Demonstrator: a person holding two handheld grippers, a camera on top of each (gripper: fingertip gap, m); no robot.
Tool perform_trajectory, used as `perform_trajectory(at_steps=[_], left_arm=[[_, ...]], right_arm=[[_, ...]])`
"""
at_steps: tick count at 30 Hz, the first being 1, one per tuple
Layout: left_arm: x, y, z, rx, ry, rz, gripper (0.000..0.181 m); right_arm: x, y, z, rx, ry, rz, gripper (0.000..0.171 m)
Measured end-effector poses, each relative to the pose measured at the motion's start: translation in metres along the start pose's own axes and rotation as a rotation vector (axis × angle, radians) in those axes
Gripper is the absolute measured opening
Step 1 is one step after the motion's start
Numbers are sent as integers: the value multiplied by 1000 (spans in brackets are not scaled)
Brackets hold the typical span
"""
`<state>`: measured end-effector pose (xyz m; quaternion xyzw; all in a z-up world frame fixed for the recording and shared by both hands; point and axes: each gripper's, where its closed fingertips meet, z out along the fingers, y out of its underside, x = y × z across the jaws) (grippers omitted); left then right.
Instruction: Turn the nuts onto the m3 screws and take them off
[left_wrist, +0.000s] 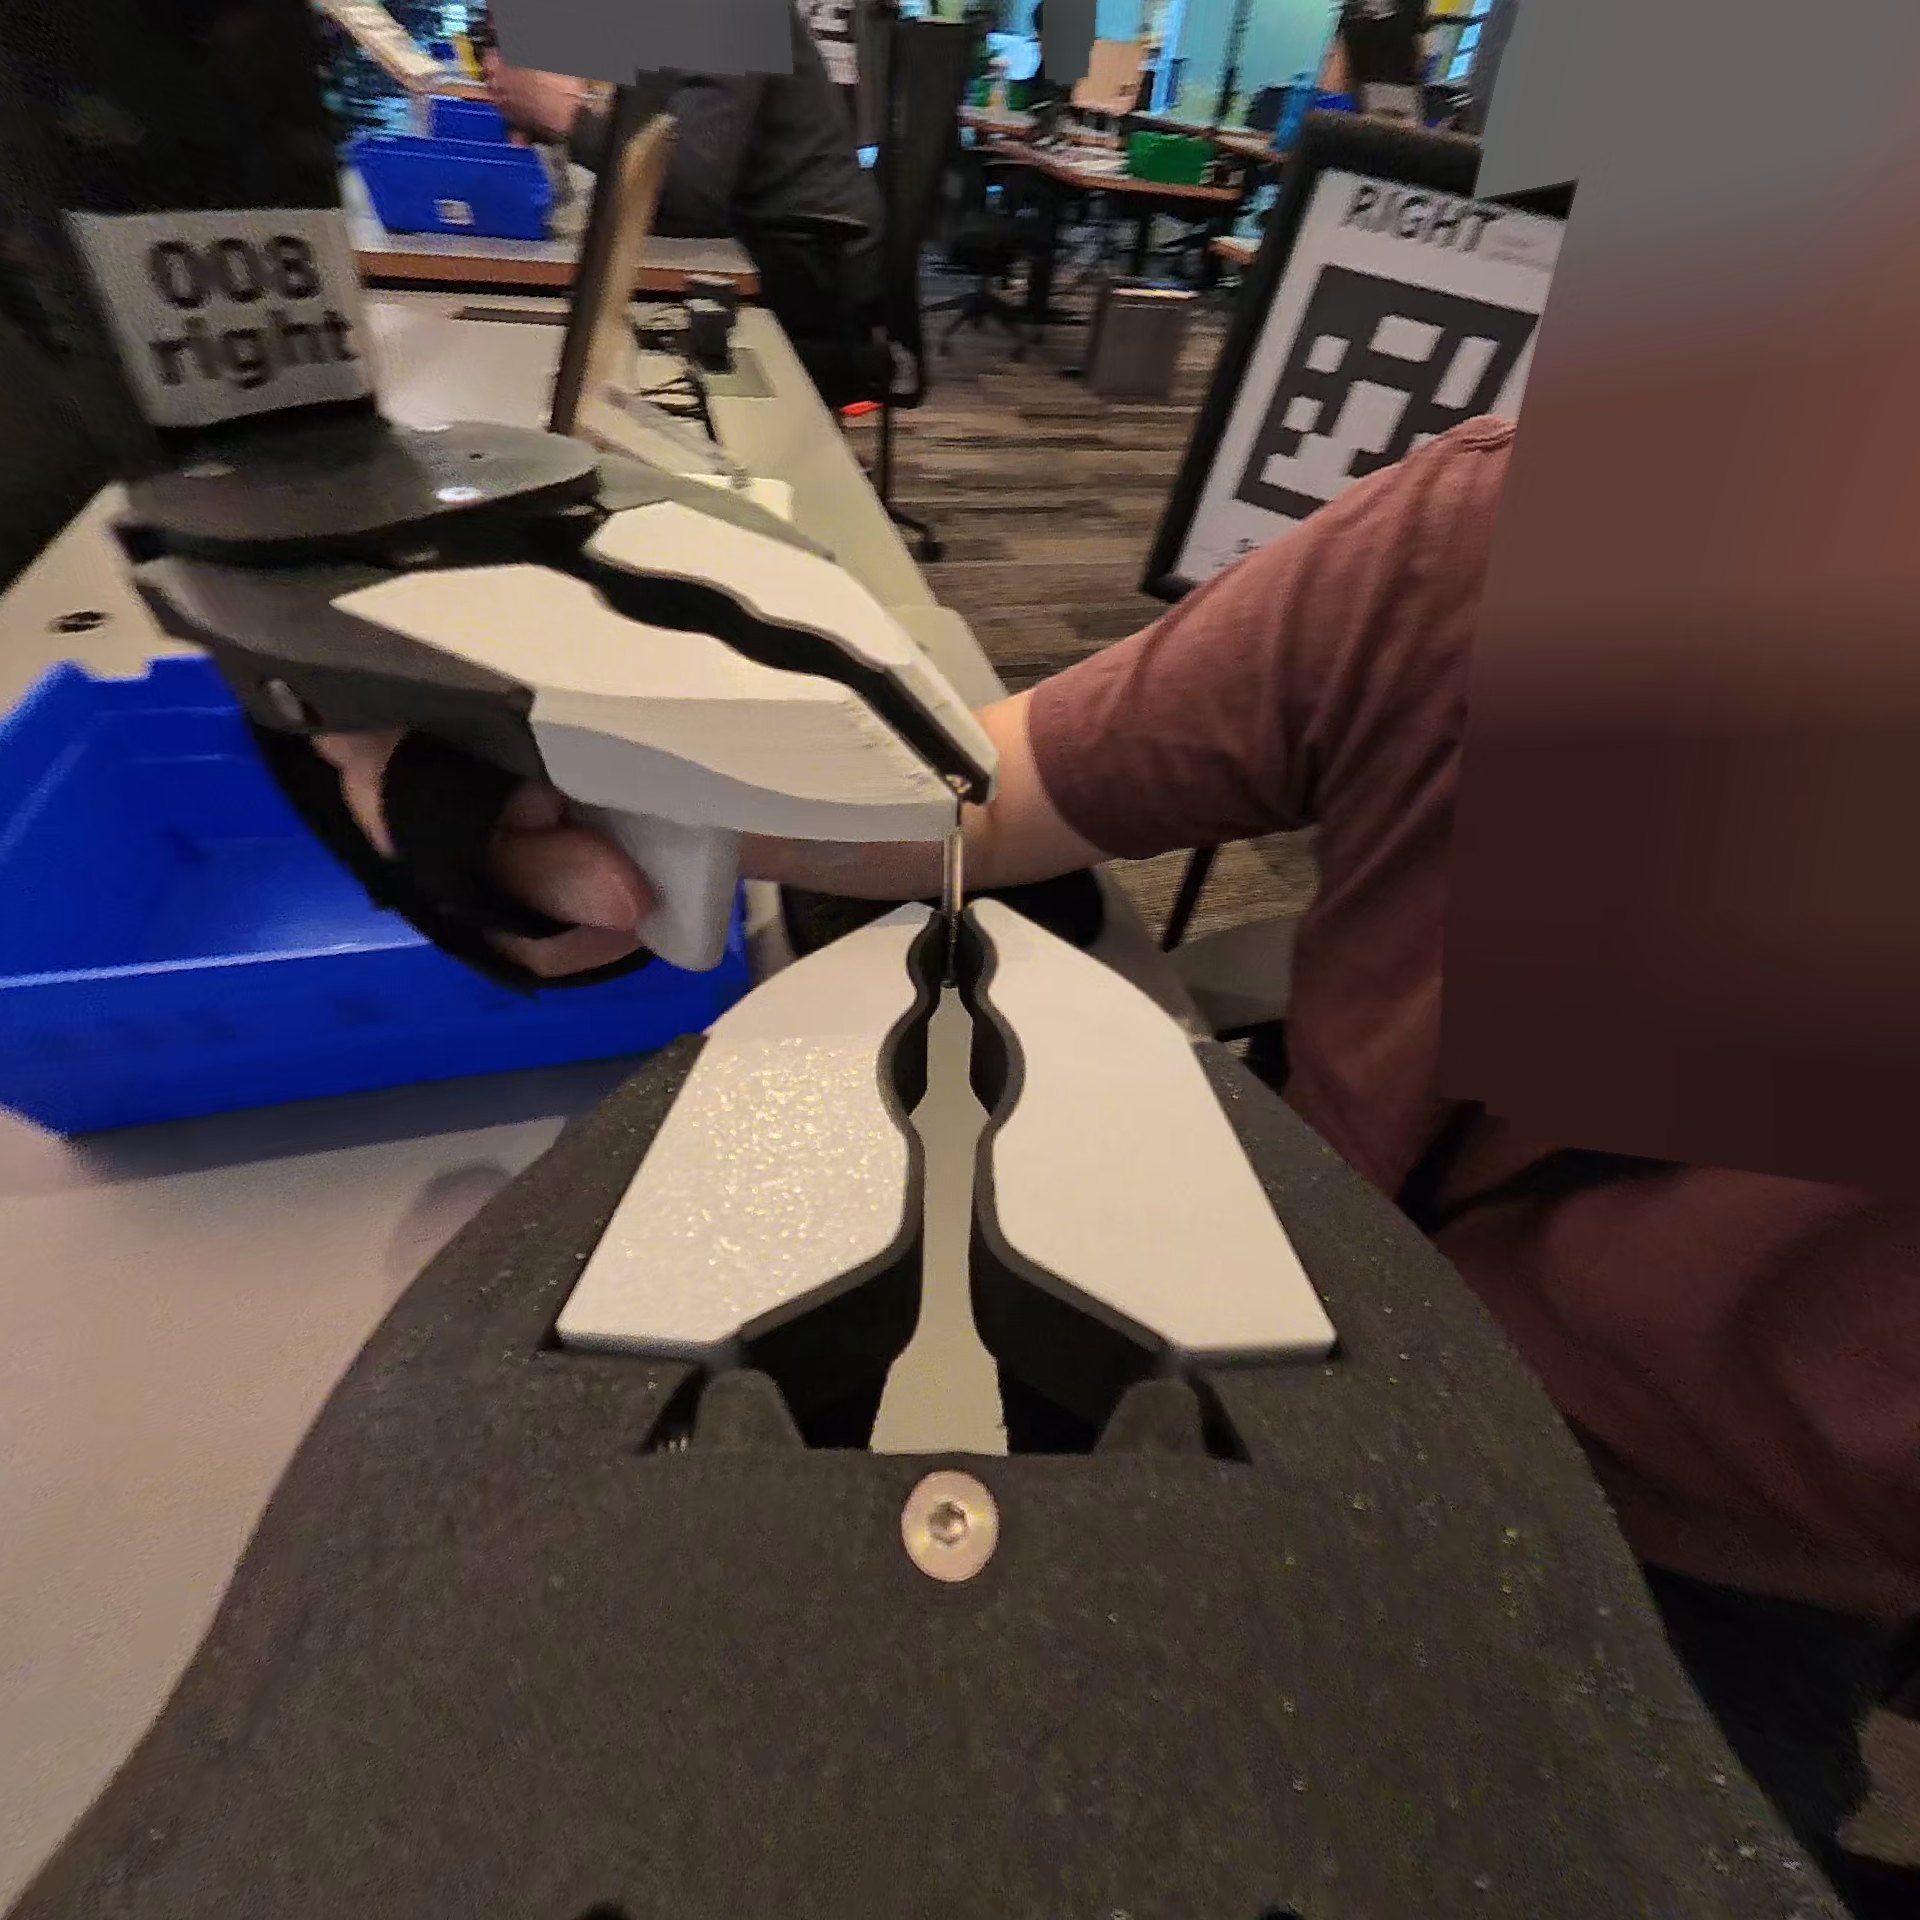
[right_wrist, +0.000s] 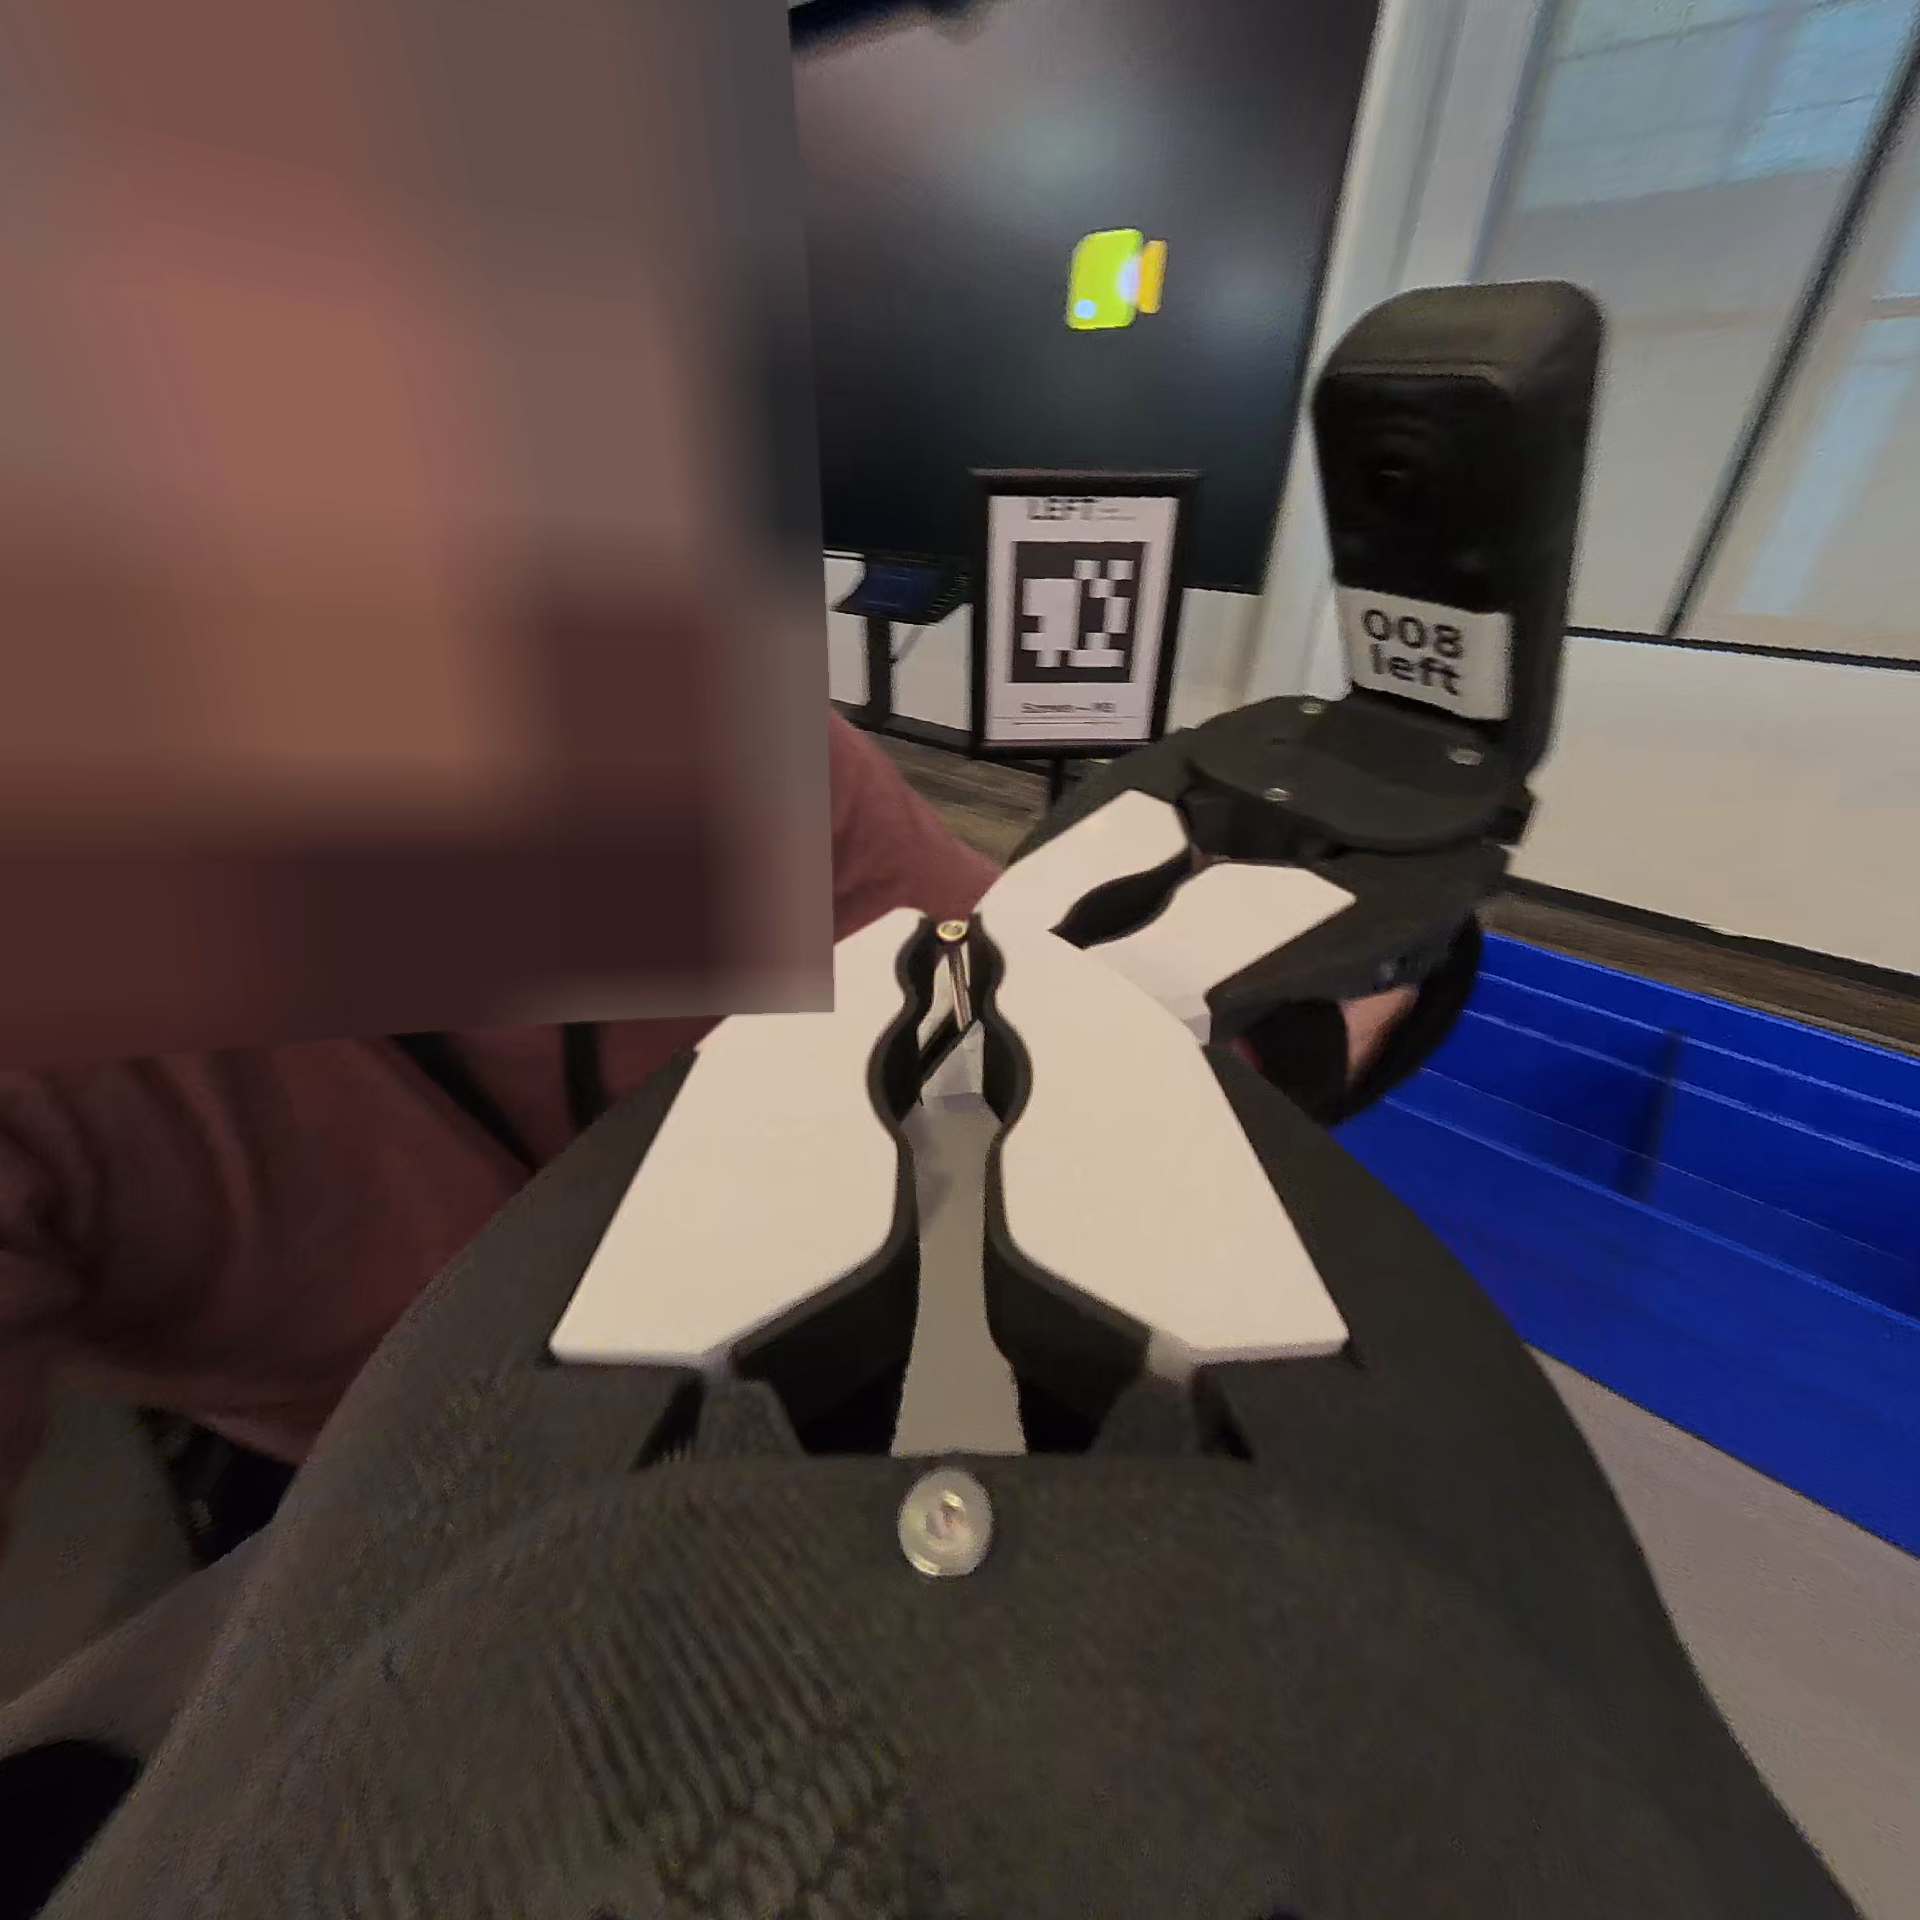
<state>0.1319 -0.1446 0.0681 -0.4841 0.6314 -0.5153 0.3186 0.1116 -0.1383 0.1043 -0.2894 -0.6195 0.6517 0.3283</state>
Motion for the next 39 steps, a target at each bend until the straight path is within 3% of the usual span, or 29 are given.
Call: perform_trajectory(at_steps=[3, 6, 13, 22, 25, 28, 39], left_arm=[[10, 0, 6, 19, 85, -15, 2], [5, 1, 7, 13, 54, -15, 2], [-37, 3, -13, 2, -204, -42, 2], [-84, 15, -42, -81, -560, -37, 2], [-82, 12, -42, -62, -543, -45, 2], [-80, 11, -43, -55, -530, -47, 2], [-63, 1, -31, -21, -448, 19, 2]], right_arm=[[-10, 1, 5, 19, -86, 31, 6], [-4, 3, 4, 10, -50, 31, 6], [34, 3, -15, -50, 241, 12, 6], [78, 11, -40, -119, 561, 146, 6], [77, 8, -40, -113, 568, 119, 7], [73, 1, -41, -93, 552, 50, 19], [55, -2, -25, -92, 456, -68, 19]])
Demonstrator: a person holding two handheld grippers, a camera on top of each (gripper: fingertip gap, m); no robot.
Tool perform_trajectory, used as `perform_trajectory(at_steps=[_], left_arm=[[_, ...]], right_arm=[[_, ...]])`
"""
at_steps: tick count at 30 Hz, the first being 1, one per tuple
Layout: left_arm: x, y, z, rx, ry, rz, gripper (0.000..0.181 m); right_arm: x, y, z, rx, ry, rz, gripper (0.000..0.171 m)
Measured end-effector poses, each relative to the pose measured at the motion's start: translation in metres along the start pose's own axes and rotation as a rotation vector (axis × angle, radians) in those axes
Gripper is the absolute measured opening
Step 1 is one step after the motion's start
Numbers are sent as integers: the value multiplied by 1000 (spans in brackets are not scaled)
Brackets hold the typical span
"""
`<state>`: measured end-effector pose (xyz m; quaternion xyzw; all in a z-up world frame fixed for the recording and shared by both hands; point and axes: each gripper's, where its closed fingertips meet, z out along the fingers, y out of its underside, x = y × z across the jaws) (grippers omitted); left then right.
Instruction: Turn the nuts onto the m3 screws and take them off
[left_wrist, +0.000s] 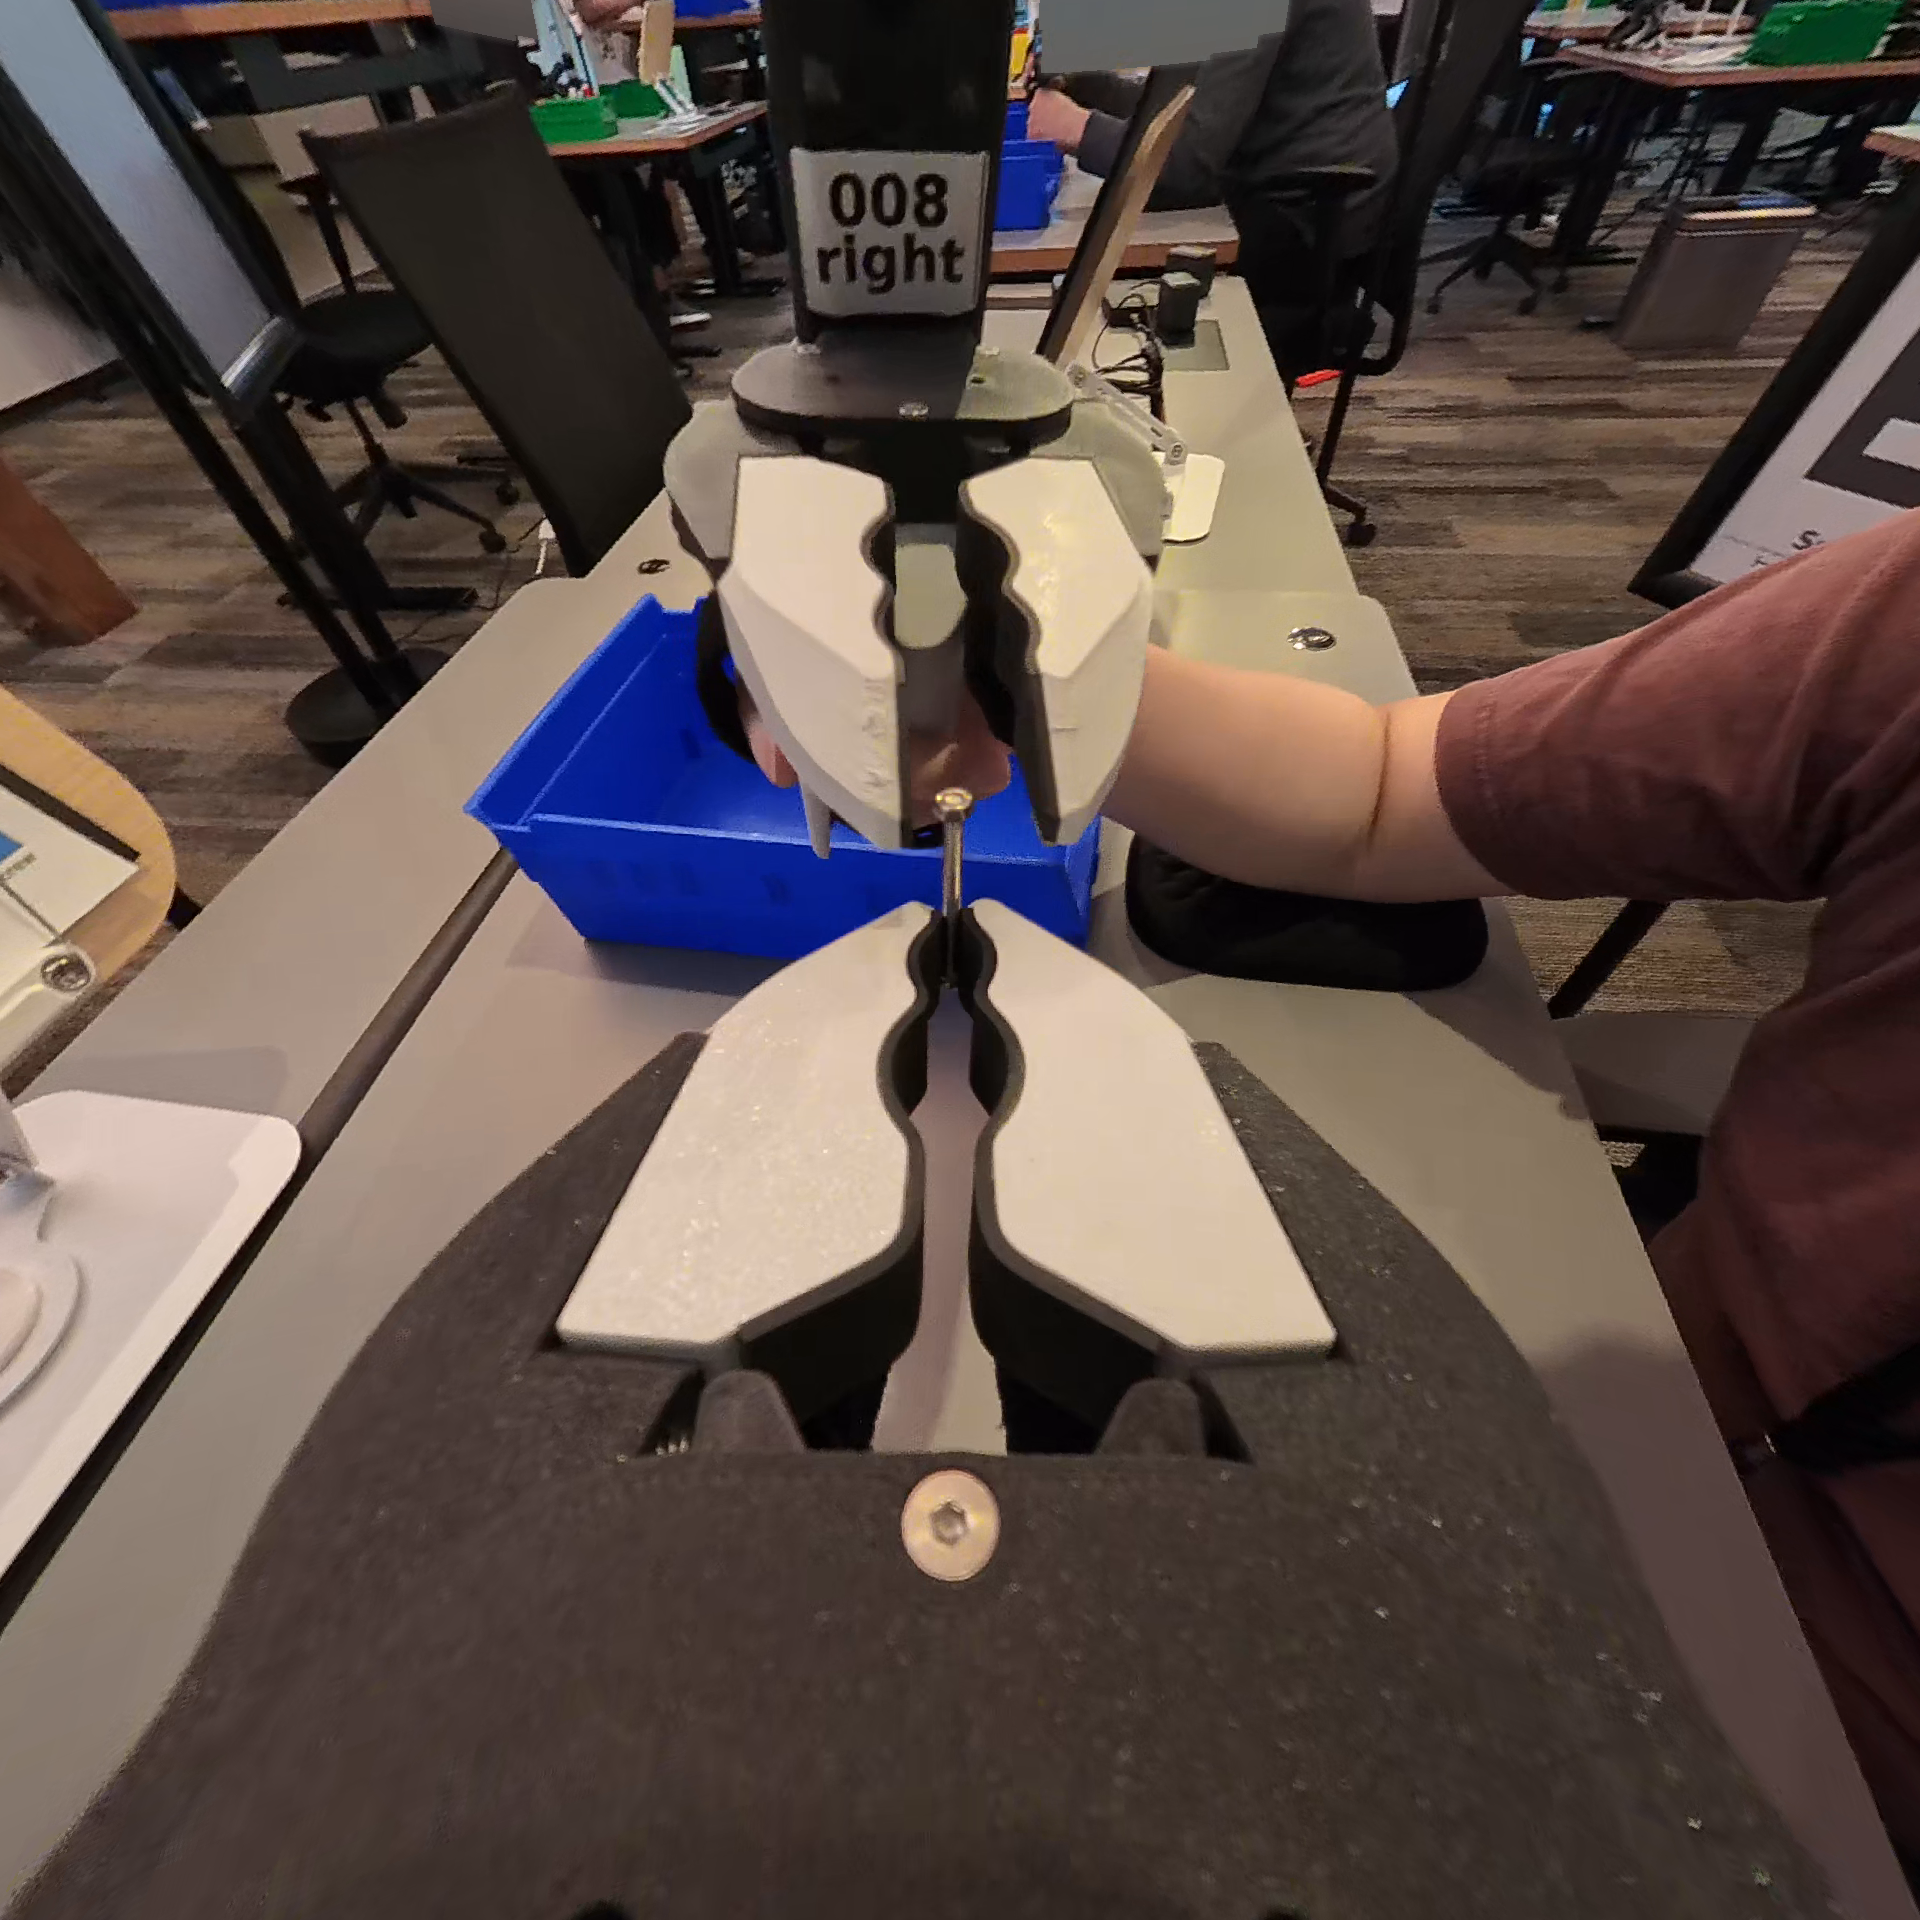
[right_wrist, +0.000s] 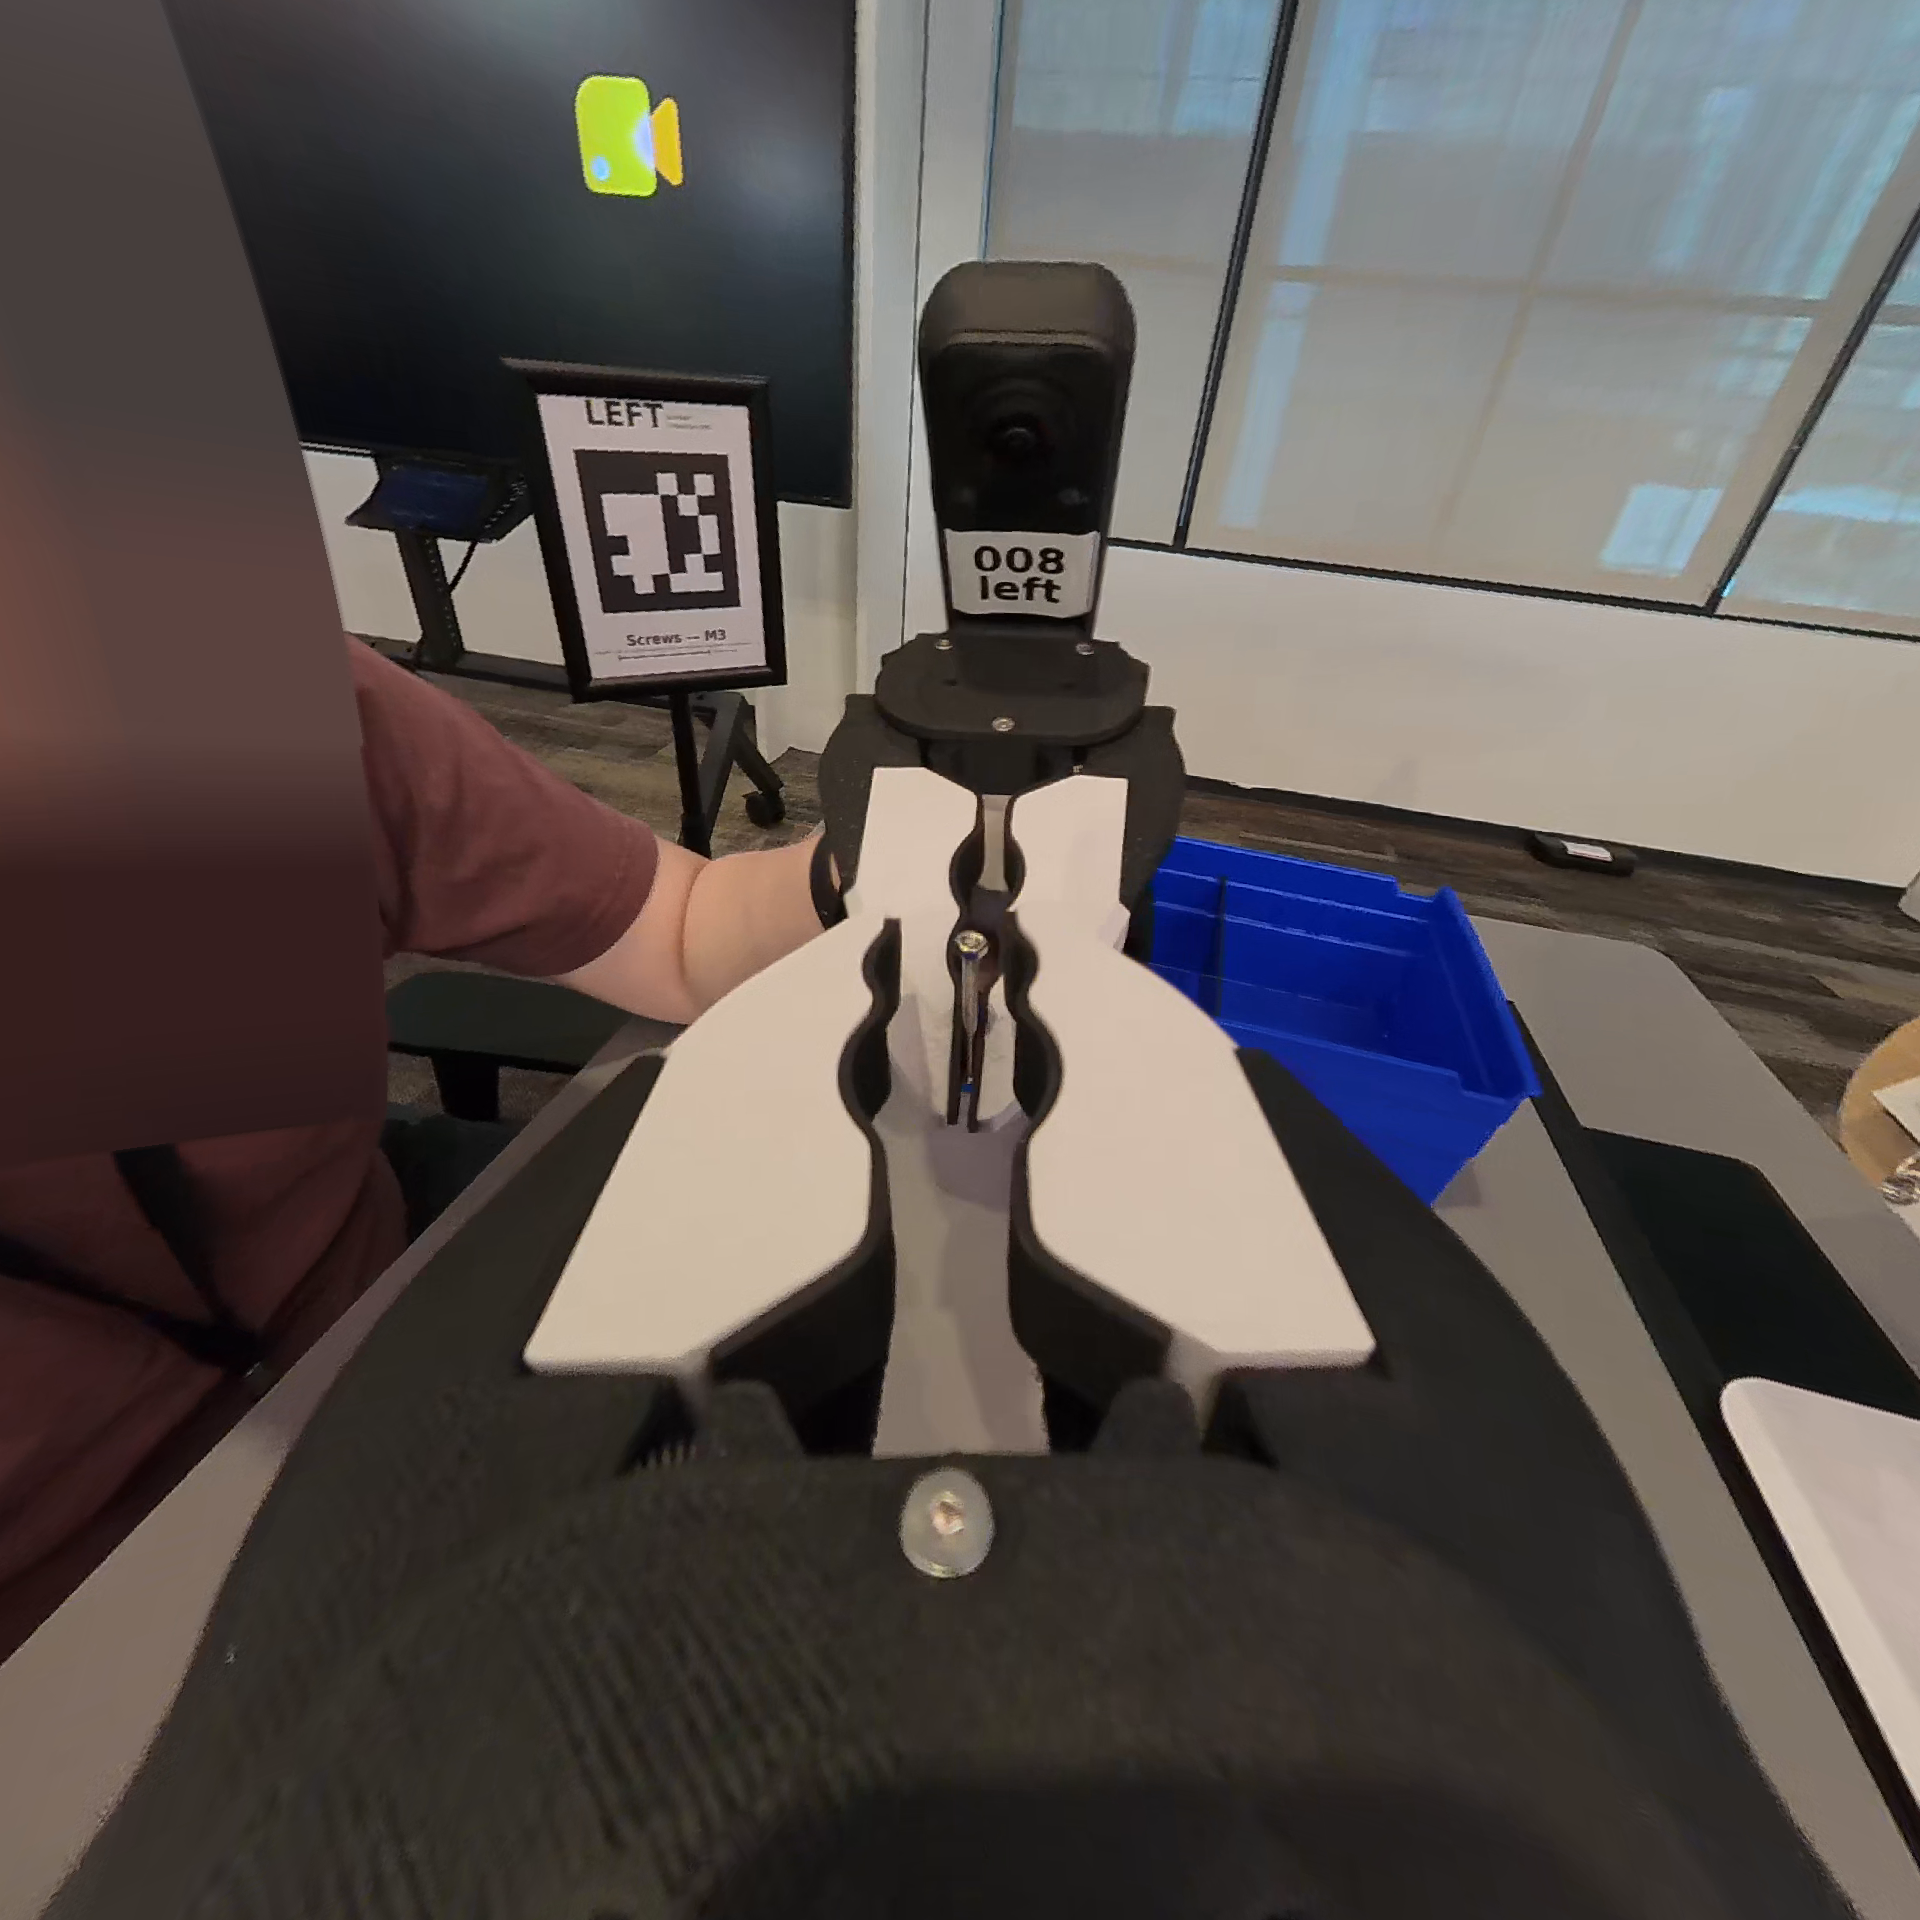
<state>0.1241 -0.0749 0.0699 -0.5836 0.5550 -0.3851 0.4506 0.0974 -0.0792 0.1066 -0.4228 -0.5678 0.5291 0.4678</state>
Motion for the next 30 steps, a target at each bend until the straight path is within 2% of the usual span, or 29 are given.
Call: perform_trajectory(at_steps=[9, 22, 27, 30], left_arm=[[10, -3, 2, 18, 44, 7, 2], [-1, 0, 1, -10, -24, 14, 2], [-3, 0, -1, -2, -27, -5, 2], [-3, 0, 0, -2, -23, -6, 2]], right_arm=[[-7, -3, -3, 31, -67, 26, 6], [2, 2, -2, -26, 9, 25, 6], [6, 0, -4, -16, 47, -20, 18], [5, -3, -5, 0, 44, -24, 20]])
